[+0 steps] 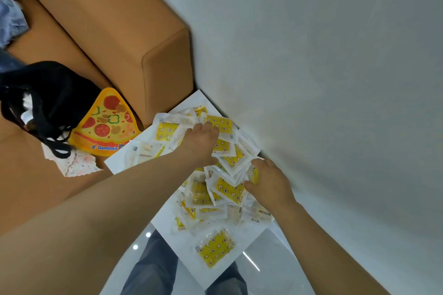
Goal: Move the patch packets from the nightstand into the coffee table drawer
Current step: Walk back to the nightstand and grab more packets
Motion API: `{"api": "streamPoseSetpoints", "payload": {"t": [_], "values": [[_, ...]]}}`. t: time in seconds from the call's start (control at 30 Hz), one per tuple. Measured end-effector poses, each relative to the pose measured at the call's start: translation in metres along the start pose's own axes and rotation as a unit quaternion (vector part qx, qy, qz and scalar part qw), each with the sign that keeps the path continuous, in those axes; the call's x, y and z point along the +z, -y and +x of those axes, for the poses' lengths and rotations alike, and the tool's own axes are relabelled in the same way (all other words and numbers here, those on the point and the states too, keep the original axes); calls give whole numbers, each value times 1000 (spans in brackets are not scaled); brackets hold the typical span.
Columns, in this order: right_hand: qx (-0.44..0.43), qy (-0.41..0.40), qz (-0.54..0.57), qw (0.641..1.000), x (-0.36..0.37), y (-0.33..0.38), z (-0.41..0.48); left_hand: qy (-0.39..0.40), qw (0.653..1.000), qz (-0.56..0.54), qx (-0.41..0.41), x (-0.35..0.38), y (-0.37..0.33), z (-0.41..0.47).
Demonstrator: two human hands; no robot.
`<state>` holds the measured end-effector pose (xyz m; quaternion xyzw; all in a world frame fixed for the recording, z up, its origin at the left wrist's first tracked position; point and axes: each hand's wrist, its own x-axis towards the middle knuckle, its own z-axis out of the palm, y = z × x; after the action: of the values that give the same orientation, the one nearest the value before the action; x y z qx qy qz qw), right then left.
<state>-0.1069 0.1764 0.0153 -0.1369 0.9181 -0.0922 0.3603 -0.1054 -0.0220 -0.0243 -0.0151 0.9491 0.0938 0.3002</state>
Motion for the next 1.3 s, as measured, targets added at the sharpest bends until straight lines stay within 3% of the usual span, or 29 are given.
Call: {"api": "streamPoseSetpoints", "payload": {"t": [0.33,0.73,1.03,1.3], "values": [[11,8,45,999,32,-15,19,31,999,19,-7,23,0,38],[6,-1,74,997,43,-8,29,43,995,77,38,0,-10,52],[4,13,69,998,46,9,34,-2,994,71,81,-38,4,39],[-26,14,4,1000,53,23,48,-36,999,37,18,-29,37,-9]]}}
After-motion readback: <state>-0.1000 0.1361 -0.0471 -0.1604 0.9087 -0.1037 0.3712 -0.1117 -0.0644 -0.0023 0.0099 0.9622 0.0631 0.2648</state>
